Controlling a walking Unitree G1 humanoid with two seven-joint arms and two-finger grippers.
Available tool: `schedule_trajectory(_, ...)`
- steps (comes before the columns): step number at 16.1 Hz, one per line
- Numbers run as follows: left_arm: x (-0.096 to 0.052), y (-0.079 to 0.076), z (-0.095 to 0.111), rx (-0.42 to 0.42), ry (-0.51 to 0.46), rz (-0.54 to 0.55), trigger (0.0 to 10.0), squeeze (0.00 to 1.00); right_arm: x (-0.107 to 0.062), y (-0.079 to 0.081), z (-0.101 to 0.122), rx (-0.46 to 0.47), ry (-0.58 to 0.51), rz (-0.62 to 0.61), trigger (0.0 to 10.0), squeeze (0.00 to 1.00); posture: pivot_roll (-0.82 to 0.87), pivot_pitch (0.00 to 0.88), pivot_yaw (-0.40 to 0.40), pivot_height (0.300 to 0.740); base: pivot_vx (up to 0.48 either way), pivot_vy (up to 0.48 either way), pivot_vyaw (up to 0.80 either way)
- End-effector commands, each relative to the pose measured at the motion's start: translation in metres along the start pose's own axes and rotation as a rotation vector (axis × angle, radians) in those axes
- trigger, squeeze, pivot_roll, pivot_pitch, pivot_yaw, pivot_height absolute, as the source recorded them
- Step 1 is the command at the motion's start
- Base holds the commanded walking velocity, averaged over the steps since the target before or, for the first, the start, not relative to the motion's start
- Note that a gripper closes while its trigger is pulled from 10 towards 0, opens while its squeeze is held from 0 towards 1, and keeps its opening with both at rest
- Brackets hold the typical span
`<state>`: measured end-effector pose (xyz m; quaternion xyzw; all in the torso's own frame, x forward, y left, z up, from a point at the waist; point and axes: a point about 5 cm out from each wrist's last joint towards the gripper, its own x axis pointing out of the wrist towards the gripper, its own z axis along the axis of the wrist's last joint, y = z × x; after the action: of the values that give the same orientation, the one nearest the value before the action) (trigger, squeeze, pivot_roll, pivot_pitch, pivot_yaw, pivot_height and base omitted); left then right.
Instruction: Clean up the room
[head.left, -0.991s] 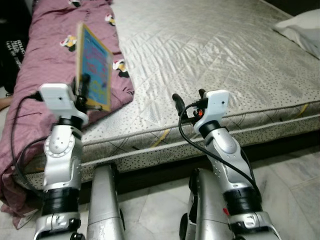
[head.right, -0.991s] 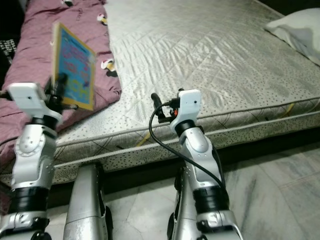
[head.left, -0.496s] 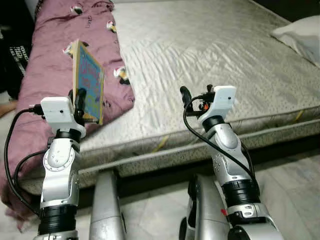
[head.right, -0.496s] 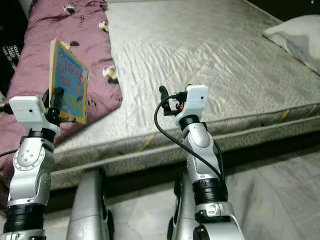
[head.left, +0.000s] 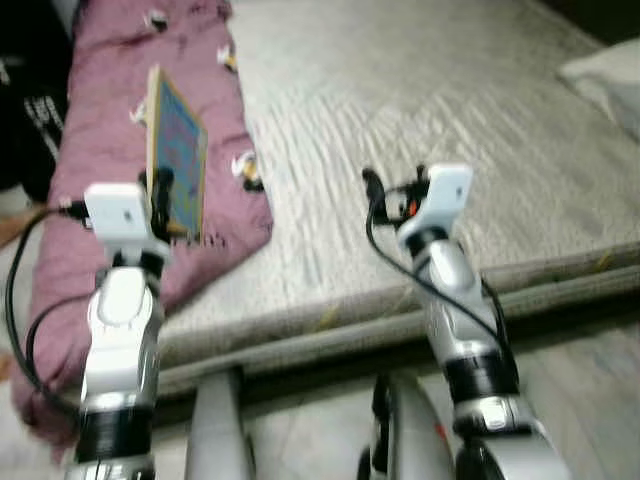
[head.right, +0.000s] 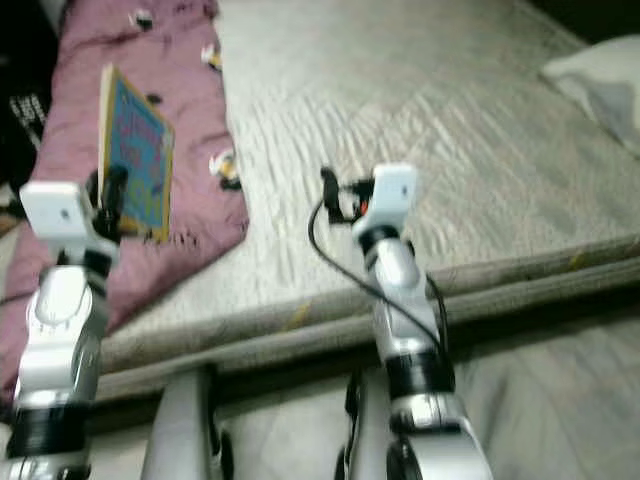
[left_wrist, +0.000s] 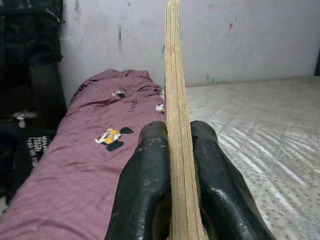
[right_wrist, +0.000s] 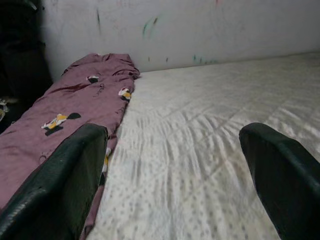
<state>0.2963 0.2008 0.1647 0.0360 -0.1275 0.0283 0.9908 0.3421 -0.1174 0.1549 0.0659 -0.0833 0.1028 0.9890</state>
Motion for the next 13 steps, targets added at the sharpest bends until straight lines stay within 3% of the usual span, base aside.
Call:
schedule_trajectory(1,0.004,-0.002,0.005,0.011,-0.011,-0.01,10.0,0.0,0.004,0.001,0.005,-0.006,-0.024,0.003,10.0,0.0,-0.03,0.0,-0.009,0.68,0.0,0.0,0.0)
schedule_trajectory(6,0.004,-0.014,0.002,-0.003,0.018,-0.027,10.0,0.0,0.007,-0.002,0.009,-0.018,-0.036,-0.005,10.0,0.0,-0.03,0.0,-0.009,0.74,0.0,0.0,0.0)
schedule_trajectory(13,-0.002,-0.013,-0.005,0.005,0.064,-0.02,10.0,0.0,0.0,-0.002,-0.001,-0.025,-0.013,-0.016,10.0,0.0,-0.03,0.0,-0.018,0.74,0.0,0.0,0.0)
